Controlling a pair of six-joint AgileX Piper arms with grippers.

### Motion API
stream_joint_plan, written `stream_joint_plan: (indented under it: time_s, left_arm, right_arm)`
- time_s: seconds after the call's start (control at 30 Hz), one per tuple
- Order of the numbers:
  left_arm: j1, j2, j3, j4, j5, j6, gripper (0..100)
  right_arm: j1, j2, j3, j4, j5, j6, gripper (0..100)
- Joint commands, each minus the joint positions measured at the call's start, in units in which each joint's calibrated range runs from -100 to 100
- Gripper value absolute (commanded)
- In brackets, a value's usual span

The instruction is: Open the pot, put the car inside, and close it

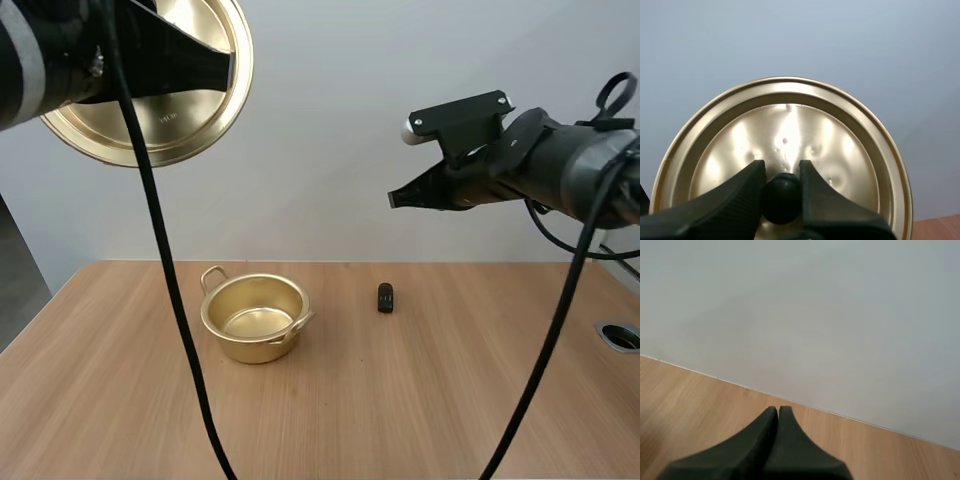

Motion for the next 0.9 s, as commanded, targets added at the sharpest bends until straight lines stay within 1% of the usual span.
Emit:
stream_joint_plan:
  time_s: [0.0, 0.03, 0.07, 0.1, 0.13, 0.3, 0.4, 0.43, 0.53, 0.57, 0.87]
  left_arm:
    - [0.21, 0.0, -0.1, 0.1, -0.1, 0.2, 0]
    - [0.46, 0.0, -0.1, 0.1, -0.1, 0.2, 0]
    - [0.63, 0.0, -0.1, 0.1, -0.1, 0.2, 0]
    - [0.79, 0.0, -0.1, 0.1, -0.1, 0.4, 0]
    - [0.87, 0.0, -0.1, 0.1, -0.1, 0.6, 0]
    - [0.97, 0.0, -0.1, 0.1, 0.5, 1.3, 0]
    - [1.06, 0.0, -0.1, 0.1, 0.7, 1.5, 0]
    - [1.26, 0.0, -0.1, 0.1, 0.7, 1.7, 0]
    - [1.74, 0.0, -0.1, 0.1, 1.9, 2.3, 0]
    - [1.74, 0.0, -0.1, 0.1, 2.2, 2.3, 0]
    - [1.74, 0.0, -0.1, -0.1, 4.2, 2.4, 0]
  right_arm:
    - [0.7, 12.8, -2.2, 0.3, -0.7, 0.0, 39]
    - [1.1, 13.6, -2.8, 0.3, -1.2, 0.0, 50]
    - [1.5, 14.2, -3.2, 0.3, -2.0, 0.0, 56]
    - [2.0, 15.0, -3.5, 0.3, -3.0, 0.0, 62]
    - [2.5, 15.8, -3.7, 0.3, -4.2, 0.0, 65]
    - [4.0, 19.2, -5.1, 0.3, -7.6, 0.0, 66]
    - [4.0, 21.6, -6.6, 0.3, -7.9, 0.0, 67]
    - [4.0, 22.4, -7.1, 0.2, -7.9, 0.0, 71]
    - [4.0, 24.2, -8.0, 0.3, -8.0, 0.0, 87]
    - [4.0, 24.7, -8.1, 0.3, -8.0, 0.1, 90]
    - [4.0, 29.7, -8.4, 0.2, -9.6, 0.0, 90]
